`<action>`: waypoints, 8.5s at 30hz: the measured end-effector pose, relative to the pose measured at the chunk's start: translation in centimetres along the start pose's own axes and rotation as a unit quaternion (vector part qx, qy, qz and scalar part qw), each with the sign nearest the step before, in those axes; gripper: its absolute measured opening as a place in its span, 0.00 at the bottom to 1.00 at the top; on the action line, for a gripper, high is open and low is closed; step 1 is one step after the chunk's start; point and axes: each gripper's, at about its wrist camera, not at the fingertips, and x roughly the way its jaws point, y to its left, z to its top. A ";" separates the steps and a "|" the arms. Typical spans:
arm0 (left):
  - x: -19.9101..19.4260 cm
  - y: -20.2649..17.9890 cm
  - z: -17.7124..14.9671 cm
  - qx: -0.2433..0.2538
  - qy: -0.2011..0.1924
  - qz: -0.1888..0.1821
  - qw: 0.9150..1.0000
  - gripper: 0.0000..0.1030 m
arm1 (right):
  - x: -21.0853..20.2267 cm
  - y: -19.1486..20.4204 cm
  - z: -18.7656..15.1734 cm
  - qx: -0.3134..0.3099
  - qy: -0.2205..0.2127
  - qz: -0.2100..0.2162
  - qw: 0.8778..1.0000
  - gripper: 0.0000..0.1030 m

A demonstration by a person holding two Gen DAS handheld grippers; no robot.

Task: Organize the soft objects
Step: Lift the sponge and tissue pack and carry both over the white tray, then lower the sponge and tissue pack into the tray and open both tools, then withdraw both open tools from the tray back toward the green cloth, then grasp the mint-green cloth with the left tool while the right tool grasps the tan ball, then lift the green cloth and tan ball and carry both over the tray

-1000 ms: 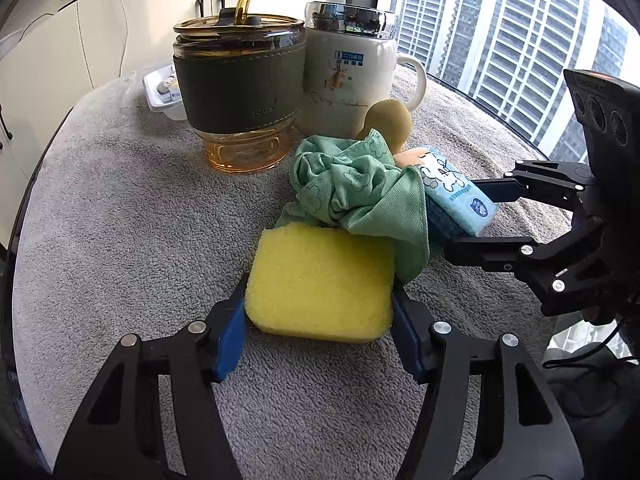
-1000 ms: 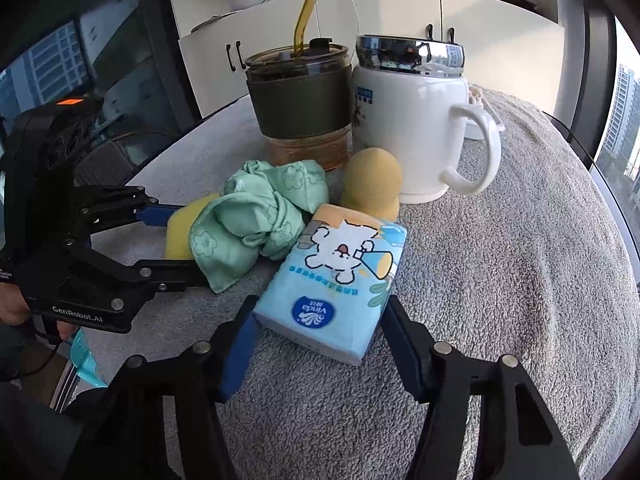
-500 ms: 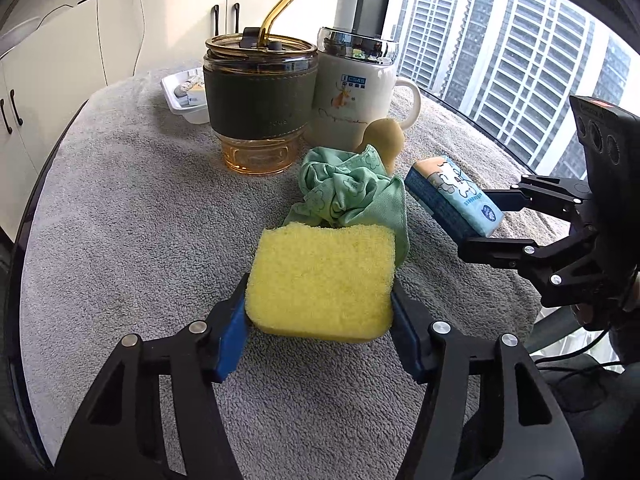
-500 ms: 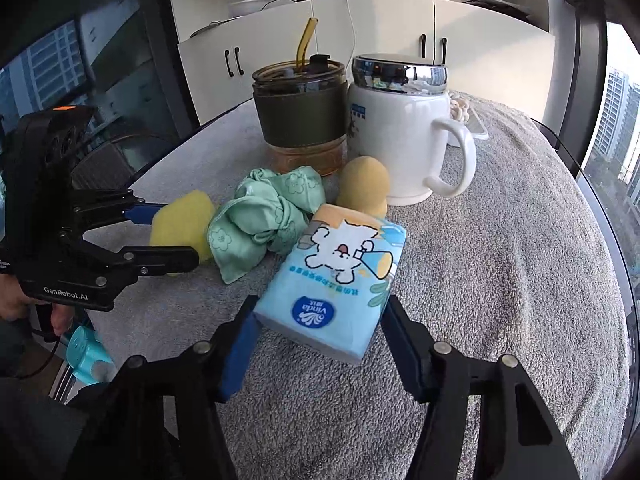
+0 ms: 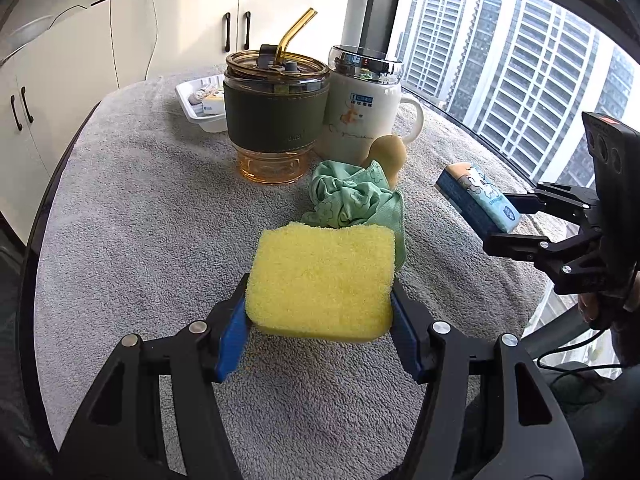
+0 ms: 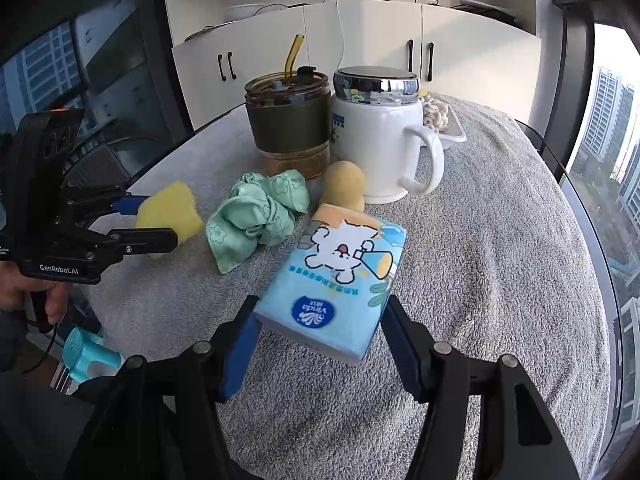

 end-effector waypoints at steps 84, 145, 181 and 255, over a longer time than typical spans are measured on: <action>21.1 13.6 24.8 0.044 0.047 0.041 0.997 0.62 | 21.5 -10.0 24.6 -0.325 0.107 0.157 0.926 0.61; 17.0 15.1 24.5 0.011 0.009 0.101 0.995 1.00 | 16.9 -15.5 28.0 -0.241 0.005 0.074 0.968 1.00; 0.3 8.1 7.4 -0.041 -0.049 0.099 0.993 1.00 | 0.7 -13.3 10.7 -0.037 -0.065 0.058 0.996 1.00; 1.2 -0.5 2.9 -0.050 -0.053 0.017 0.997 0.41 | 3.0 -3.2 5.3 0.010 -0.016 0.018 1.000 0.35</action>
